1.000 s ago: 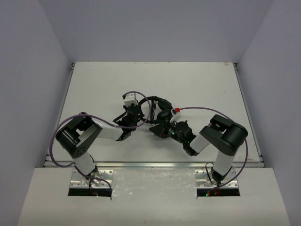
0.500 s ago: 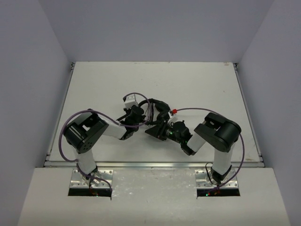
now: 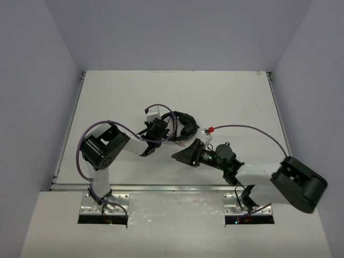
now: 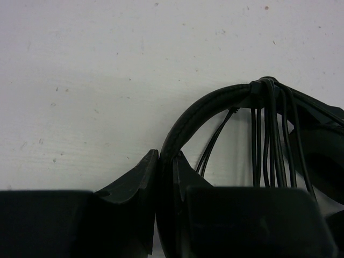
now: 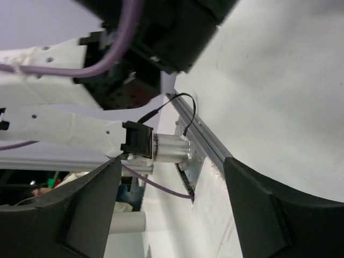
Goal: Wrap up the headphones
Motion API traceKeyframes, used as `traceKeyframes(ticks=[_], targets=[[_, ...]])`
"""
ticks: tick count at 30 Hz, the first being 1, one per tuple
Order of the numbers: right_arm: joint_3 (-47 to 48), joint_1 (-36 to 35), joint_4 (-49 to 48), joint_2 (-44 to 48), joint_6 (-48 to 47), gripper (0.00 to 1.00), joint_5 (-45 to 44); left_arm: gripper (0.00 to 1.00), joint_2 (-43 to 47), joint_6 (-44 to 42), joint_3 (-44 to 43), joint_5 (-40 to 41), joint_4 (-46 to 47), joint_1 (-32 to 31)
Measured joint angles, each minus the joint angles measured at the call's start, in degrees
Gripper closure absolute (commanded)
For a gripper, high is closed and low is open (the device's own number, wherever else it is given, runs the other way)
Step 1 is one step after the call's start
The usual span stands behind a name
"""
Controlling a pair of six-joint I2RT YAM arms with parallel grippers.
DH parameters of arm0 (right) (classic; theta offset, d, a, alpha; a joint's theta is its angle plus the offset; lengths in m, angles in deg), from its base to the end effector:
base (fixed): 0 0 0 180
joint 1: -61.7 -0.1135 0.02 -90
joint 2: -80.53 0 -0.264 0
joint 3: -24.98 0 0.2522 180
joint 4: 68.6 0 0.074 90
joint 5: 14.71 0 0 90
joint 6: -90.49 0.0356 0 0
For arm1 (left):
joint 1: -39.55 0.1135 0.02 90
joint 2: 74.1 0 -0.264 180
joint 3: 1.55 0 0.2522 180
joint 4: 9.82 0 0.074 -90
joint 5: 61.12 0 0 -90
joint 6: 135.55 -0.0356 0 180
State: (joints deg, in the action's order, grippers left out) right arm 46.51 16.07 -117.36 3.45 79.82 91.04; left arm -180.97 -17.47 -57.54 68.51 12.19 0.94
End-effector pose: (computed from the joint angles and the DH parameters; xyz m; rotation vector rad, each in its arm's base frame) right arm 0.1407 0.1577 0.1500 0.3543 2.0410 1.7506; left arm 0.2834 -0.1973 0.1215 -0.2294 1.9386 -0.0451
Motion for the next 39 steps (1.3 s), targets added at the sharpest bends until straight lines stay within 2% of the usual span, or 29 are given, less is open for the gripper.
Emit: traceKeyframes(ticks=[3, 6, 10, 14, 21, 31, 34, 39], targets=[[2.0, -0.2, 14.1, 14.8, -5.8, 0.09, -1.6, 1.00, -0.6, -1.9, -0.6, -3.8, 0.0, 1.6], [6.7, -0.2, 29.0, 27.2, -13.3, 0.06, -6.5, 1.00, -1.9, -4.2, -3.2, -8.9, -1.2, 4.5], [9.9, 0.6, 40.7, 36.5, -21.2, 0.05, -12.4, 1.00, -4.9, -7.7, -8.7, -14.3, -3.5, 7.8], [10.8, 1.0, 48.5, 40.3, -27.0, 0.04, -15.5, 1.00, -6.0, -11.0, -11.5, -16.2, -6.6, 8.7], [12.1, 1.0, 55.4, 41.8, -33.6, 0.04, -15.7, 1.00, -9.0, -17.3, -16.8, -21.5, -10.3, 8.7], [12.5, 1.0, 58.2, 47.9, -37.3, 0.03, -15.3, 1.00, -17.3, -32.9, -36.0, -32.0, -22.6, 9.3], [13.0, 1.0, 59.1, 49.1, -37.9, 0.03, -14.8, 1.00, -18.8, -38.1, -39.1, -40.2, -24.5, 10.4], [14.5, 1.0, 61.8, 50.9, -39.2, 0.03, -13.7, 1.00, -24.9, -45.0, -49.7, -55.1, -31.8, 13.7]])
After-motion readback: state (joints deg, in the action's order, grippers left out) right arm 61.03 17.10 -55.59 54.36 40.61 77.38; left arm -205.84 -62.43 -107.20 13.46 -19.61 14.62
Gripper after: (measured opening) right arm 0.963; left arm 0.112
